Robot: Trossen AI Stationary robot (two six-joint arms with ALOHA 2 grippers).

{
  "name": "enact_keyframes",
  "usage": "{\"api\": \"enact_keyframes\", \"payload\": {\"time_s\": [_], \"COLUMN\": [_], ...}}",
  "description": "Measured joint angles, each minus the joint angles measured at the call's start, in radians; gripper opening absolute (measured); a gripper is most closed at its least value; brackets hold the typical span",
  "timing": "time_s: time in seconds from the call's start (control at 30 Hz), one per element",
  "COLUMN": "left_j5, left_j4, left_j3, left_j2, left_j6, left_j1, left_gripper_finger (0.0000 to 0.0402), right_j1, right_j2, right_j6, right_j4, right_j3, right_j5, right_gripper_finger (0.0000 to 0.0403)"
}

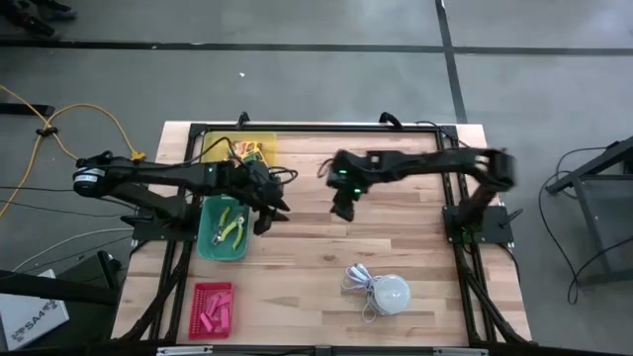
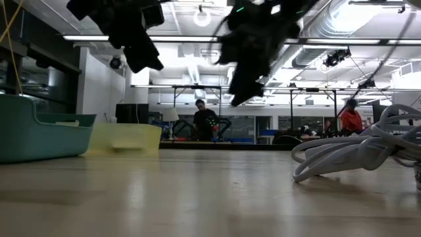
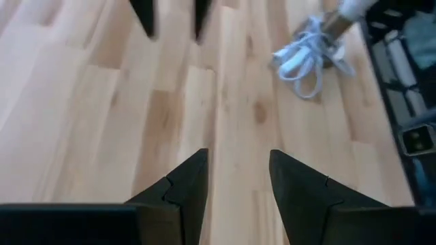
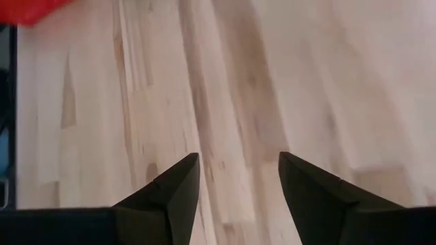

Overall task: Pick & Place School Supplies
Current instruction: Return to Home Position

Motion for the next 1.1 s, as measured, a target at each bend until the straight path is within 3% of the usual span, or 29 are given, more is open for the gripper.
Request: {"api": "enact_keyframes", "payload": {"time_s": [0.13, 0.3, 0.5, 0.87, 1.1], "left_j5": [0.002, -0.101, -0.122, -0.165, -0.16], "left_j4": [0.008, 0.093, 0.156, 0.273, 0.336], "left_j3": [-0.003, -0.01, -0.01, -0.011, -0.011], "left_j2": [0.0, 0.003, 0.011, 0.156, 0.24], "left_j6": [0.022, 0.031, 0.024, -0.01, -0.036], "left_j1": [-0.048, -0.119, -0.155, -0.196, -0.186], "left_gripper_finger": [0.0152, 0.0152, 0.0152, 0.0152, 0.0152], "right_j1": [0.035, 0.098, 0.179, 0.327, 0.375], "right_j2": [-0.223, -0.474, -0.694, -0.786, -0.8], "right_j6": [0.088, 0.204, 0.305, 0.316, 0.318], "right_j4": [0.168, 0.366, 0.597, 0.789, 0.937], "right_j3": [-0.241, -0.526, -0.783, -0.985, -1.094], "right_j5": [0.123, 0.306, 0.457, 0.702, 0.703], "right_gripper_finger": [0.019, 0.019, 0.019, 0.019, 0.019]}}
